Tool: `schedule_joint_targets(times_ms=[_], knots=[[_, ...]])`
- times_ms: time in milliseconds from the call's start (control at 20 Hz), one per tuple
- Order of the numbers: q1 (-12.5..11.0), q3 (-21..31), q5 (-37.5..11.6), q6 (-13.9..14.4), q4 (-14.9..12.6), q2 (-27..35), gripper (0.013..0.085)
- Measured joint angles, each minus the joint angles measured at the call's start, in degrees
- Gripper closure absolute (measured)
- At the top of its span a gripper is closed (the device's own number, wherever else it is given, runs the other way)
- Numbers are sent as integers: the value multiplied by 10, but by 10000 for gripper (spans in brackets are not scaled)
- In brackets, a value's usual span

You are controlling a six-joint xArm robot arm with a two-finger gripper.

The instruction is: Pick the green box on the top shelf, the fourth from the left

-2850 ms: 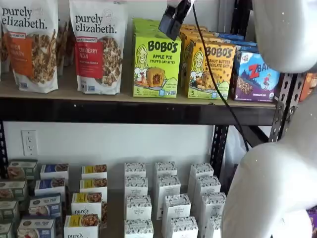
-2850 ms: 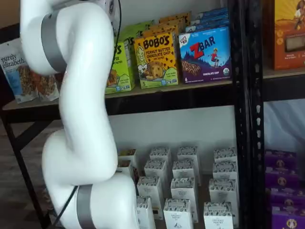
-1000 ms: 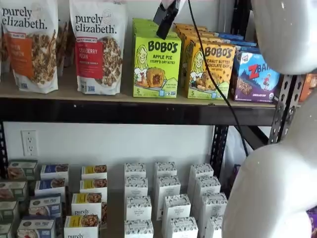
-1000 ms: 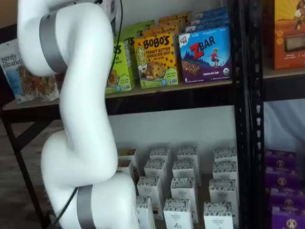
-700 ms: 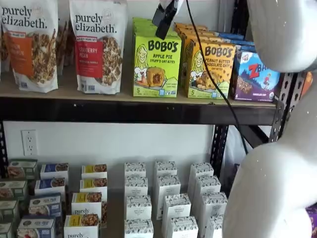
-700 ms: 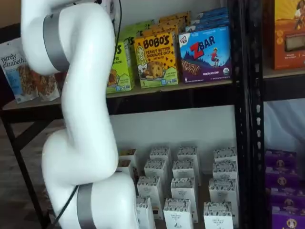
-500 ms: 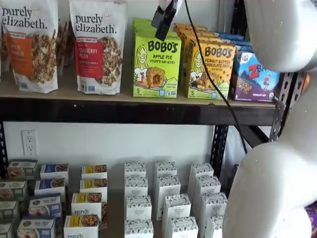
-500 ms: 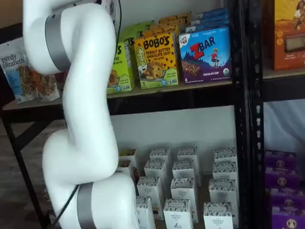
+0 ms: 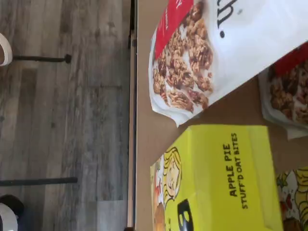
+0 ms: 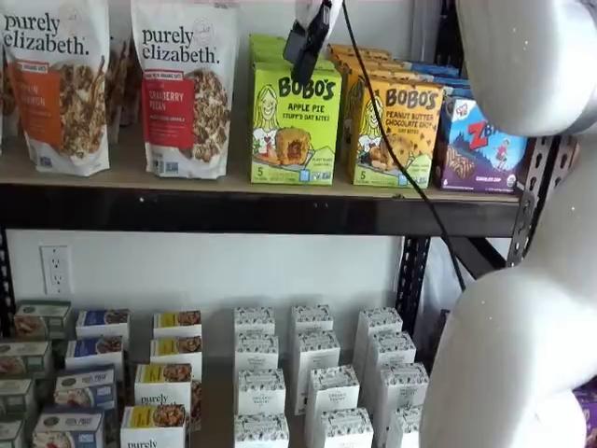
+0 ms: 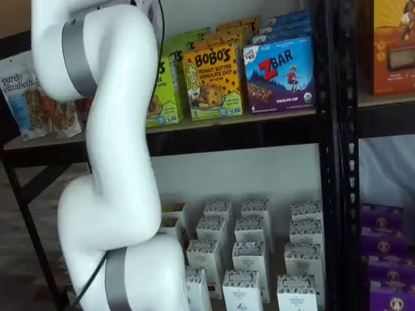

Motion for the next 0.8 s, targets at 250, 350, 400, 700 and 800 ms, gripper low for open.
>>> schedule_joint_targets(times_ms=[250,350,400,700,800], knots=[[7,10,-7,3,-8,-2,130],[9,13,-8,5,-11,-2,130],[11,16,-10,5,-12,-2,130],[18,33,-22,8,-19,-6,130],[19,37,-25,9,-20,-7,130]])
